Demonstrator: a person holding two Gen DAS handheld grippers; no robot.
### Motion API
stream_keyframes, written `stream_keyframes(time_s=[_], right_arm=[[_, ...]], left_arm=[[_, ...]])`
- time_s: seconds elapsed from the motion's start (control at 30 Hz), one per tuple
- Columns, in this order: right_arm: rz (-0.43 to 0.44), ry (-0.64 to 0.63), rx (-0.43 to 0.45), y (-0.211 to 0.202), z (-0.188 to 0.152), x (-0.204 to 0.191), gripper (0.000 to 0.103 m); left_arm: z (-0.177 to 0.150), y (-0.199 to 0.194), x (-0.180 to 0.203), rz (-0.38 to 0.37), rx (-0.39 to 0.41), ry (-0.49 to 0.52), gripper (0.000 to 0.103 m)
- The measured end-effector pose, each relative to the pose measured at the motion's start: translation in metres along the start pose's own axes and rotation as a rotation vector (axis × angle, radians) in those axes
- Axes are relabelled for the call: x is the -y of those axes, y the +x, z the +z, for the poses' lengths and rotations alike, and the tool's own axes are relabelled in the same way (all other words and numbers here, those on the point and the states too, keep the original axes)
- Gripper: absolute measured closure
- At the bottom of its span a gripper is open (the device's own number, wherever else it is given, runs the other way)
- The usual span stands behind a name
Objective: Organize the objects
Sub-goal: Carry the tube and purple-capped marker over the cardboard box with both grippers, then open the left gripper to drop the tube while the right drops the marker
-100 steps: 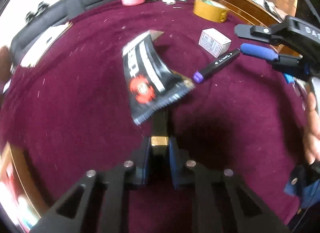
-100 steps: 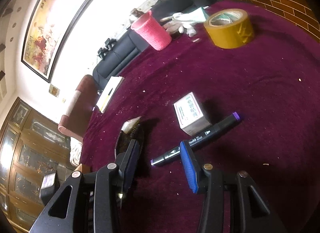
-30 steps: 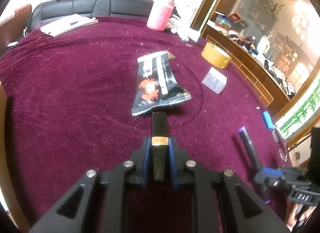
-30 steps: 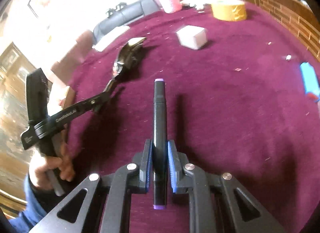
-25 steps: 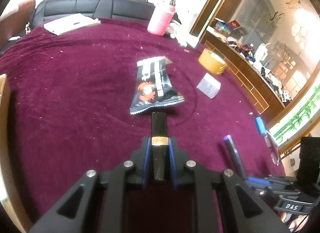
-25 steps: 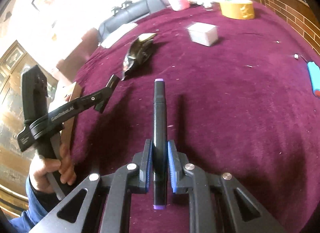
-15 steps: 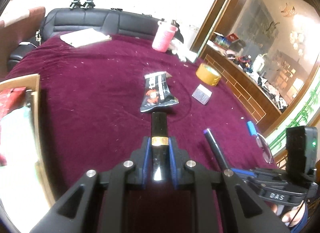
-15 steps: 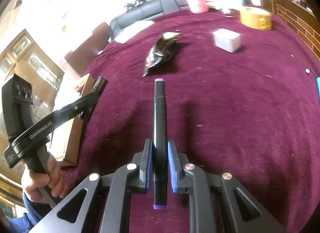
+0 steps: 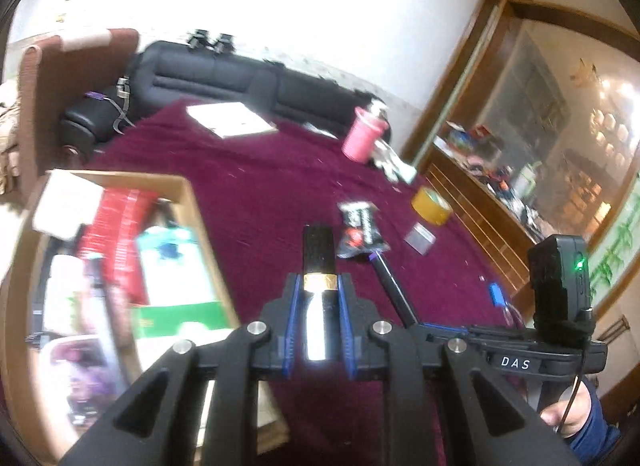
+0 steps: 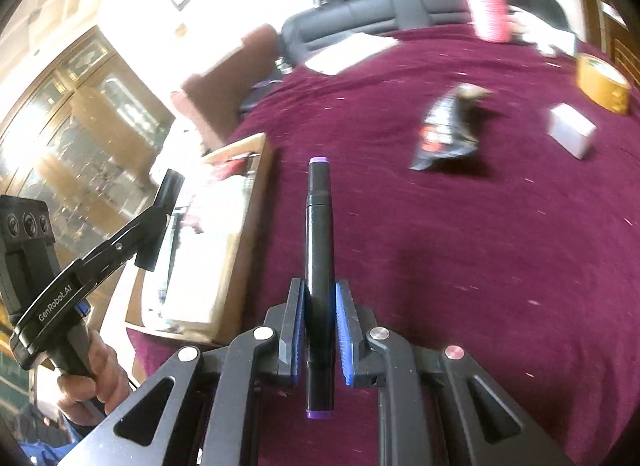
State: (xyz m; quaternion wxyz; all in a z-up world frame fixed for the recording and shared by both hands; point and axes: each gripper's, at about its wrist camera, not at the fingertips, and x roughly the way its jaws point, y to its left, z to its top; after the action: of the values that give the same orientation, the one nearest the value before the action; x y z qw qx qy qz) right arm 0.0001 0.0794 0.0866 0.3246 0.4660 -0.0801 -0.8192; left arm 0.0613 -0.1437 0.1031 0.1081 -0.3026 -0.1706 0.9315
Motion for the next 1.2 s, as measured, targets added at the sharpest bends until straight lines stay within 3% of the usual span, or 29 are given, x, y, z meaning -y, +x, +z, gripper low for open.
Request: stream_keyframes(time_s=[0.33, 0.6, 1.2], right_arm=[[0.096, -0.09, -0.05, 0.042, 0.023, -0.069, 0.086], [0.133, -0.127, -0.103, 0.086, 0.031, -0.113, 0.086], [0.059, -0.128, -0.145, 0.162, 0.061, -0.144, 0.086]], left_arm=[[-0.001, -0.067, -0.073, 0.173, 0.098, -0.098, 0.085], [-0.024, -0.08, -0.126, 0.257, 0.073, -0.197, 0.085], [-0.055, -0.074, -0.147, 0.266, 0.007, -0.247, 0.085]])
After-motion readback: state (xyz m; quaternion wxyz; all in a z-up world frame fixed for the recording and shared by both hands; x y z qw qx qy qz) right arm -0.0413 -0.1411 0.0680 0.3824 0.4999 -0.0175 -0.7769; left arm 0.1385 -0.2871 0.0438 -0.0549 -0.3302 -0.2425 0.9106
